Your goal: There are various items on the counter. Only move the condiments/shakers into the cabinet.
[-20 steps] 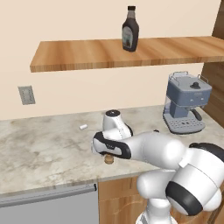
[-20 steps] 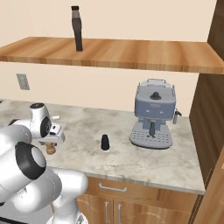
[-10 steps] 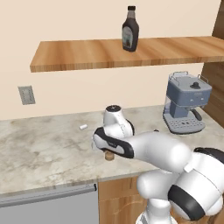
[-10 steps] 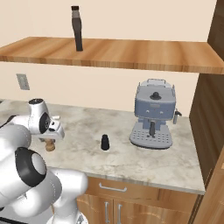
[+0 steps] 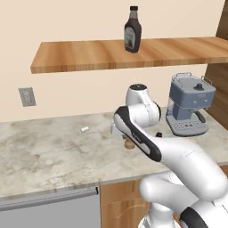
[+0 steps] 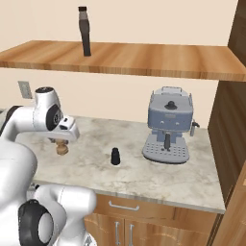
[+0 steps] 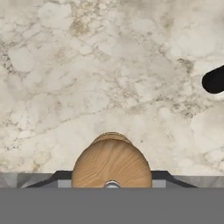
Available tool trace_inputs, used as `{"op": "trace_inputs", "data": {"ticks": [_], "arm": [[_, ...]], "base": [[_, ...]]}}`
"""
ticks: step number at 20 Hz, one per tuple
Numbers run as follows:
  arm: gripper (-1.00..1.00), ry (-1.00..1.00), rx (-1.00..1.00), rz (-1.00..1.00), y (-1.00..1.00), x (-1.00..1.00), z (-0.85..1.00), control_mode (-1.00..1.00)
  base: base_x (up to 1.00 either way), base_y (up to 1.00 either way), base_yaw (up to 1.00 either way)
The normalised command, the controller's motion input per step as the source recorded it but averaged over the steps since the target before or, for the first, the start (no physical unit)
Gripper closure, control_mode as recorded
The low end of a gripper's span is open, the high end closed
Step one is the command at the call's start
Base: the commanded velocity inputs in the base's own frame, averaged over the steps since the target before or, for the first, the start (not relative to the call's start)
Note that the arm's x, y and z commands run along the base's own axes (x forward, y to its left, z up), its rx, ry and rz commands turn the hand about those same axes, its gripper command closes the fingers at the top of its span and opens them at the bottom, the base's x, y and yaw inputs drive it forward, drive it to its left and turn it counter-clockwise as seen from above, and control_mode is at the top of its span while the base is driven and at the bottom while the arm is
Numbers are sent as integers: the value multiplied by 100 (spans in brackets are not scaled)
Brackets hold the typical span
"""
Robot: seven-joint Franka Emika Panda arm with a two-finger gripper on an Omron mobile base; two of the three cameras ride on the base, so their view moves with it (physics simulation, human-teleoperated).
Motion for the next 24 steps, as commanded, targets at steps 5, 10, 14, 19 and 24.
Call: {"op": "trace_inputs", "data": {"ticks": [5, 10, 14, 19, 24], "arm": [[100, -8, -2, -6, -99, -60, 100, -100], [100, -15, -8, -2, -99, -68, 100, -100], [100, -19, -12, 0, -91, -57, 100, -100], [100, -22, -11, -1, -71, -37, 100, -100], [100, -41, 0, 0, -36, -3, 100, -100]], "base": [[0, 0, 0], [0, 0, 0], [0, 0, 0], [0, 0, 0], [0, 0, 0]]}}
